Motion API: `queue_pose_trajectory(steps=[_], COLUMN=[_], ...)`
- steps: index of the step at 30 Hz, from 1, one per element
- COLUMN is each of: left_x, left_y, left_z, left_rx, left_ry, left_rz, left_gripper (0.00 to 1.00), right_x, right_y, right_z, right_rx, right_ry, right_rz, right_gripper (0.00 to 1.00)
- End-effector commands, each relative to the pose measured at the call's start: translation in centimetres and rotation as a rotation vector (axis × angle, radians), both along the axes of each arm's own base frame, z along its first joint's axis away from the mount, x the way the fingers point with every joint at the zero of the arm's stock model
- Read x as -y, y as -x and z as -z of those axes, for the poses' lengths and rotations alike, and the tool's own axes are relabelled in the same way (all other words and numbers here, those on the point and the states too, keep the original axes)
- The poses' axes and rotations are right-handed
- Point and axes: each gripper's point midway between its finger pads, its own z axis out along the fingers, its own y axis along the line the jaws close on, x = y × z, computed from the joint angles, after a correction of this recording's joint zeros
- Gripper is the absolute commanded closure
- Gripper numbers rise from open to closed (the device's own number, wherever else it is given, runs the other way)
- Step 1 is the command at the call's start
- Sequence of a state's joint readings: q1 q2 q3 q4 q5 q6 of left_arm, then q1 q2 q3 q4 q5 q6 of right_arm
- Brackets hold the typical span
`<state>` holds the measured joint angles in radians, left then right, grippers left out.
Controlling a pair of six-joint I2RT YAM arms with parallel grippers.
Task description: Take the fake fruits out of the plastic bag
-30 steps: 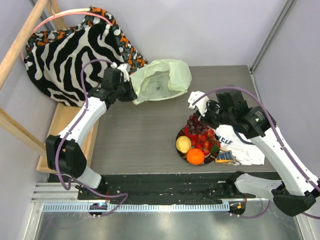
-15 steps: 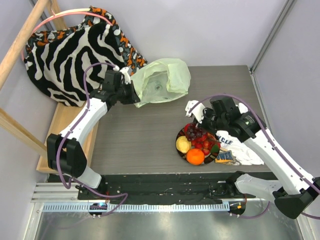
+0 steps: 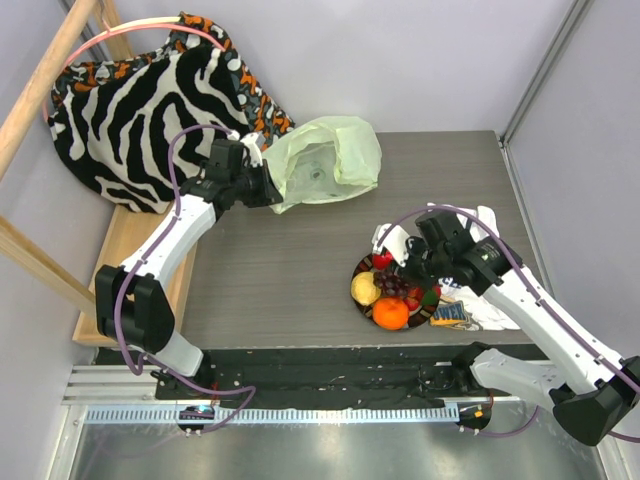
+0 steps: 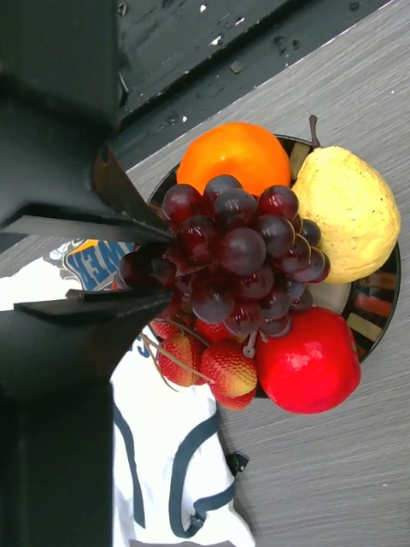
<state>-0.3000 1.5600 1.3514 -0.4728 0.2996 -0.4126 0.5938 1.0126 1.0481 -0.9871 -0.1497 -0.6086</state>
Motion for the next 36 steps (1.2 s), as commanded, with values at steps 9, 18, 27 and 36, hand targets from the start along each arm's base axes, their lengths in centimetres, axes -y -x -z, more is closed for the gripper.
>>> queue_pose_trajectory(steps=[9,18,27,36], left_x=[1.0,1.1,-0.9,-7.9], left_y=[-0.6,-0.3,0.8,3.7], left_z=[-1.2,-1.3,-4.8,-9.0], left_rx=[0.04,0.043,0.177,0.346], left_ry=[0.045,0.052,-0.092,-0.373], left_rz=[0.032,0.047,0.106,0.001], left_gripper=[1.0,0.75,0.0,0.0], right_x=[0.6,1.6,6.4,12.9], right_y=[0.1,-7.6,-14.8,-18.7], right_z=[-3.9,-11.0,-10.3,-6.9], right_rx=[0.05,0.382,0.401,0.324], right_ry=[-0.007,-0.177,-0.21,-0.201], right_rz=[0.023,0.453,0.856,1.146], right_gripper=[0.44,0.25,0.02,0.0])
